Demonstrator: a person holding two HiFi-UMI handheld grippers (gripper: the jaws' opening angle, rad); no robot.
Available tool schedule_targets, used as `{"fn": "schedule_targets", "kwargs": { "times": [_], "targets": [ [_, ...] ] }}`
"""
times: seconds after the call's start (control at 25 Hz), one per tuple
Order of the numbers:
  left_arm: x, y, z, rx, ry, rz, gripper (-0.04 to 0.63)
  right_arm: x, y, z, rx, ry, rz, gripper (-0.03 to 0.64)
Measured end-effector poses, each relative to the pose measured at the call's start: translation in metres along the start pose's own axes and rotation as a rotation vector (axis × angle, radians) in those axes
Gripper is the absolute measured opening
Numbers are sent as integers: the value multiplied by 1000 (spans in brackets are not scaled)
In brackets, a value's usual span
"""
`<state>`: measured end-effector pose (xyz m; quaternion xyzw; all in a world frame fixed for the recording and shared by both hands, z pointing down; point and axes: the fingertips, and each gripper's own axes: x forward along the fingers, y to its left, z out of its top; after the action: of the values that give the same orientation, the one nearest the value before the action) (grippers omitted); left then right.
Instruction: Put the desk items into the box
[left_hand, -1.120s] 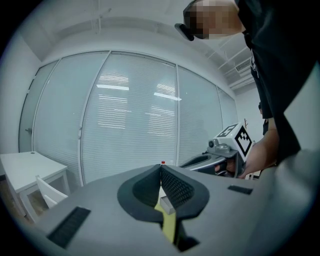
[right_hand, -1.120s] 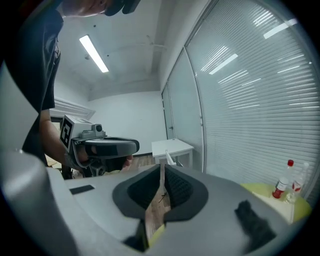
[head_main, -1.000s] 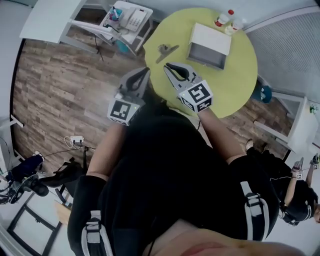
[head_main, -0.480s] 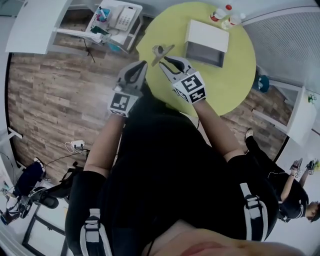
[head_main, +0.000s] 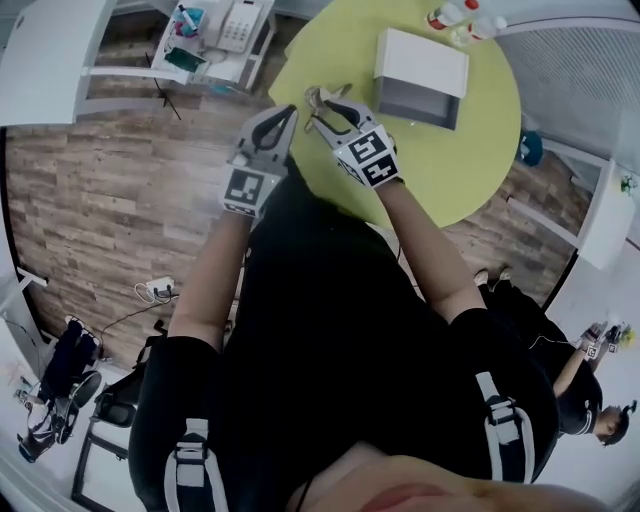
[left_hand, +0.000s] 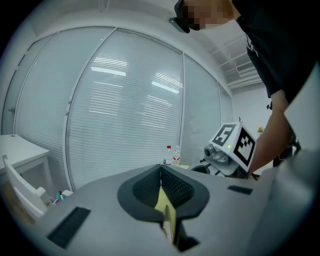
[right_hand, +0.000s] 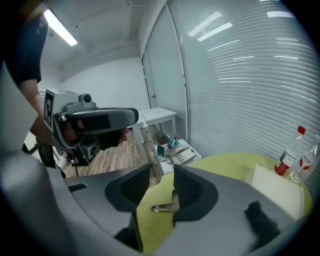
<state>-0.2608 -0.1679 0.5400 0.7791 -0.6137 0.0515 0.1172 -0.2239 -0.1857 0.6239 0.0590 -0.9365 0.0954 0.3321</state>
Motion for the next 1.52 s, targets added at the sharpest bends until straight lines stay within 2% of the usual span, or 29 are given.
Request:
{"fn": "schedule_targets", "kwargs": {
  "times": [0.2,0.56,0.8,1.2,1.52],
  "targets": [
    [21,16,-22,2,30,-22,12,40,-14,-35,15,113,-2,183],
    [48,29,-53,-2,52,-57,12,80,-47,-81,58,225,-40,258],
    [58,41,-60,-17,61,-70,12,105,-52,-103,97,313,-5,308],
    [68,58,-65,-4,59,-84,12,132,-61,-121,96,379,-23,311],
    [72,68,-57,16,50,-100,12,134,-61,-117,101,398,-20,296]
  ]
}}
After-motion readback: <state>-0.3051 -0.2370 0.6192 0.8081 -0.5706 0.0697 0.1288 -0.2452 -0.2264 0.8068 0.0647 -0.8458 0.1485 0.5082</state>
